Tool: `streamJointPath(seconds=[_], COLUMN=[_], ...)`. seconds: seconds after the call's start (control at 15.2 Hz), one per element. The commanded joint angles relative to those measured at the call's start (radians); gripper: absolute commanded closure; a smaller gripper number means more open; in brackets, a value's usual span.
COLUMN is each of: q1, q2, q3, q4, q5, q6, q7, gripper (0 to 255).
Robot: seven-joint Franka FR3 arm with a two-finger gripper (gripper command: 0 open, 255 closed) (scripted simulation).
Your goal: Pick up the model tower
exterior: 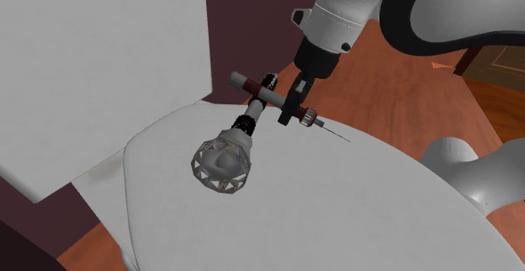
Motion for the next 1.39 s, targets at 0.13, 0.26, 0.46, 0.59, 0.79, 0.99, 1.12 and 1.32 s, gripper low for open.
streamJointPath(seconds=[0.13, 0.26, 0.46, 0.59, 0.79, 0.99, 1.12, 1.32], q1=[0.001, 0.000, 0.000, -0.001, -0.005, -0.008, -0.010, -0.014], q2=[-0.001, -0.001, -0.001, 0.002, 0.009, 0.019, 0.026, 0.038], q3=[0.000, 0.000, 0.000, -0.001, -0.007, -0.012, -0.014, -0.018], q4=[-0.003, -0.003, -0.003, 0.012, 0.057, 0.103, 0.135, 0.185], q5=[0.001, 0.001, 0.001, -0.002, -0.008, -0.014, -0.018, -0.024], q6=[0.002, 0.002, 0.002, -0.010, -0.047, -0.085, -0.109, -0.146], q7=[0.000, 0.000, 0.000, 0.001, 0.004, 0.008, 0.011, 0.015], gripper=[255, 255, 255, 255, 255, 255, 255, 255])
